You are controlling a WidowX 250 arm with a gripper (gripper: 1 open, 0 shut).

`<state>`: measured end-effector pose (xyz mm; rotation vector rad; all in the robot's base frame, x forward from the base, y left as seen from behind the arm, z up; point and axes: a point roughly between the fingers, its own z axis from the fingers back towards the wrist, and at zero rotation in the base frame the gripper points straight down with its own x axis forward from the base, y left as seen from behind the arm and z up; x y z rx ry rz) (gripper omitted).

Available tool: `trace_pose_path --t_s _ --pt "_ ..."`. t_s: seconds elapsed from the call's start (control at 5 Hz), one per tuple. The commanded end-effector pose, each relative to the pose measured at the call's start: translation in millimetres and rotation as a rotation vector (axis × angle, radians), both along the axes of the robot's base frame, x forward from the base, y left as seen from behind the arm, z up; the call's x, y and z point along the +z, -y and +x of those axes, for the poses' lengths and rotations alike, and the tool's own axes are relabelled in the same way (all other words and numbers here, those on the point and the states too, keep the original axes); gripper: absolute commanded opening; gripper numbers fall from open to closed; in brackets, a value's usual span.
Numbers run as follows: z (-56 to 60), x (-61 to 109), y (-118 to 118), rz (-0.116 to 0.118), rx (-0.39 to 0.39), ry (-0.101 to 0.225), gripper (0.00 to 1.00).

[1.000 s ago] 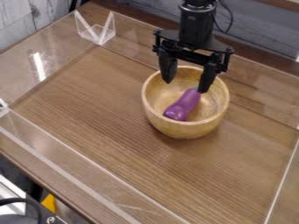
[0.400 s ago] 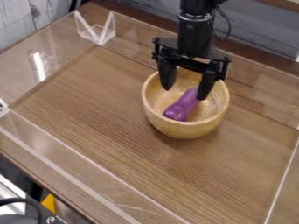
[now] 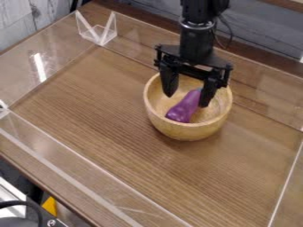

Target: Remove the purple eggplant from inside the brown bowl and put it on the table

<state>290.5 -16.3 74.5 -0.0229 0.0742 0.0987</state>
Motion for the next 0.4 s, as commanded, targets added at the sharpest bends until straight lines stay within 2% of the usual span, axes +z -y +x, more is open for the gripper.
trace_pose_path --t_s 0.0,0.2 --pt "4.0 4.0 1.8 -0.002 -0.013 0.033 1.0" --pt "4.8 -1.0 1.6 -0.001 -0.02 0.029 1.0"
